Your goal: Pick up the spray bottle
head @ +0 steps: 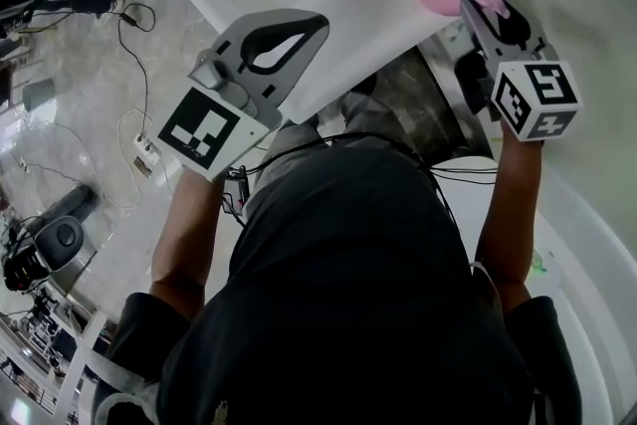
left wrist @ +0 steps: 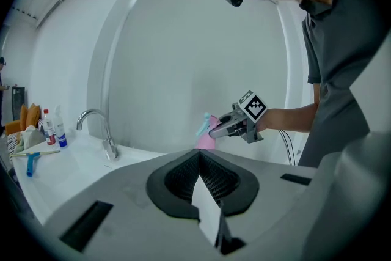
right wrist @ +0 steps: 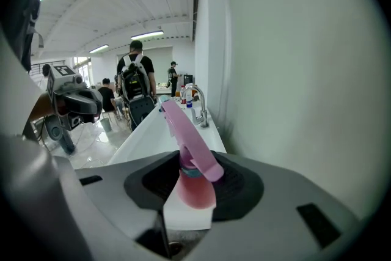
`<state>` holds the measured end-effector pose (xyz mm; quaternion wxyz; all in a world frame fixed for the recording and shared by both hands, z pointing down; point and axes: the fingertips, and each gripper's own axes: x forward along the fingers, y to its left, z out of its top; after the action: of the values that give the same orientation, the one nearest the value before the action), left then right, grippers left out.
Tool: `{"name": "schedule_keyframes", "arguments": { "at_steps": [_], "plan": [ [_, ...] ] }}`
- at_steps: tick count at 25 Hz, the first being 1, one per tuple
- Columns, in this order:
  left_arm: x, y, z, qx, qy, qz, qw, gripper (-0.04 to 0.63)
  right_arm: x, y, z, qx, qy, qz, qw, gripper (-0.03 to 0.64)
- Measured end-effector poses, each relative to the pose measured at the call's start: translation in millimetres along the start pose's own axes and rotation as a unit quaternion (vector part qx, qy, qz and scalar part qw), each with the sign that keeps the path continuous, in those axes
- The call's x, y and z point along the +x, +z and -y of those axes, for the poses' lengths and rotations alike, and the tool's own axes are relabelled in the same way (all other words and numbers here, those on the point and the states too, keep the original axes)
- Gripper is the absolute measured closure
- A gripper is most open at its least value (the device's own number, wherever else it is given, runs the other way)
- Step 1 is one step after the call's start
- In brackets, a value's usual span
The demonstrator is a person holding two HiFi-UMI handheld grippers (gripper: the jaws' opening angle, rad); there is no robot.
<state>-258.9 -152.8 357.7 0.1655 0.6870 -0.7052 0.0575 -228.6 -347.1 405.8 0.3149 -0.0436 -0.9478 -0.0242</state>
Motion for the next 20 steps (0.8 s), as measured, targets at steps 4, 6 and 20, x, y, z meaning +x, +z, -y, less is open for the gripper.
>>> {"name": "schedule_keyframes", "arguments": {
  "at_steps": [4, 6, 20],
  "plan": [
    [-19.8, 6.1, 9.3, 0.013, -0.007, 0.014, 0.9998, 0.592, -29.3, 19.9, -16.8, -0.006, -0.018, 0.024, 1.0, 0.465],
    [-26.6, 6.4, 13.8, 0.02, -0.01, 0.019, 0.9996, 0.592, -42.6, 25.6, -23.4, -0.009, -0.026, 0.034, 0.999, 0.465],
    [-74.6, 20.0, 0.9, 0.034, -0.035, 0.055, 0.9973, 0.592, -92.4, 86.0, -74.8, -0.041, -0.077, 0.067, 0.994, 0.465]
  ]
}}
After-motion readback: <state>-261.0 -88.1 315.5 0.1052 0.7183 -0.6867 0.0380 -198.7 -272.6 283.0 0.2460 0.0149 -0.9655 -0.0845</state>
